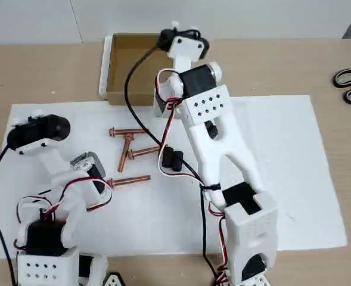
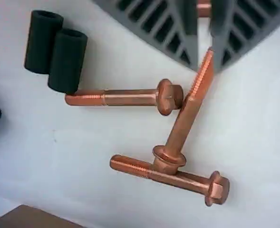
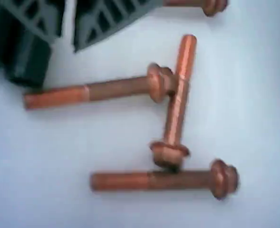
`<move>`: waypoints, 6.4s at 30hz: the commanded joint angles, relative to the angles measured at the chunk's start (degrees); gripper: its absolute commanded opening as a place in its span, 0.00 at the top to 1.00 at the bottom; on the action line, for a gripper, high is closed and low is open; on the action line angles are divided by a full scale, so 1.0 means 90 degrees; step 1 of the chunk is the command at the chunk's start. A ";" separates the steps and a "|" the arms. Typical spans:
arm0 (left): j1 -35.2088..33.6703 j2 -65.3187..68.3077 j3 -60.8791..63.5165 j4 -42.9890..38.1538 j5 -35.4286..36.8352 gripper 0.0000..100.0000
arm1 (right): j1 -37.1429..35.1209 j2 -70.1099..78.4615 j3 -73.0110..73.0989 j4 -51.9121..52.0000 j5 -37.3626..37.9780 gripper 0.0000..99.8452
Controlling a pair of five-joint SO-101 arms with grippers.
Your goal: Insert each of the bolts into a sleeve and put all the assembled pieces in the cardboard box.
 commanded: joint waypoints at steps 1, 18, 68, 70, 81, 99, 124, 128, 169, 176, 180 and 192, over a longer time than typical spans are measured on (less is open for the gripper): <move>-0.0010 -0.0078 -0.0044 -0.0010 0.0010 0.99 | -0.0024 -0.0396 0.0342 0.0083 -0.0068 0.99; -0.0010 -0.0078 -0.0044 -0.0010 0.0010 0.99 | -0.0073 -0.0396 0.1602 0.0063 -0.0039 1.00; -0.0020 -0.0078 -0.0044 0.0039 0.0010 0.99 | -0.0288 0.0562 0.2432 -0.0620 0.0107 0.91; -0.0020 -0.0078 -0.0044 0.0039 0.0010 0.99 | -0.0249 0.0620 0.2422 -0.0659 0.0137 0.91; -0.0020 -0.0078 -0.0044 0.0039 0.0020 0.99 | 0.0073 0.1109 0.2422 -0.0894 0.0322 0.91; -0.0020 -0.0078 -0.0044 0.0039 0.0029 0.99 | 0.0083 0.1753 0.2422 -0.1060 0.0322 0.91; -0.0020 -0.0078 0.0151 -0.0010 0.0020 0.99 | 0.0083 0.2212 0.2422 -0.1001 0.0332 0.91; -0.0010 -0.0078 0.0151 -0.0010 0.0020 0.99 | 0.0083 0.2232 0.2422 -0.1001 0.0332 0.94; -0.0010 -0.0020 -0.1314 -0.0527 0.0049 0.99 | 0.0093 -0.3072 0.2452 0.0015 0.0557 1.00; -0.0020 0.0781 -0.2349 -0.0557 0.0059 0.99 | 0.0513 -0.3873 0.3087 0.0044 0.0547 1.00; -0.0020 0.2129 -0.3385 -0.0420 0.0342 0.99 | 0.1070 -0.4361 0.4122 0.0024 0.0537 1.00; 0.0029 0.6144 -0.6901 0.2081 0.1778 0.99 | 0.1939 -0.5954 0.6408 -0.0015 0.0527 1.00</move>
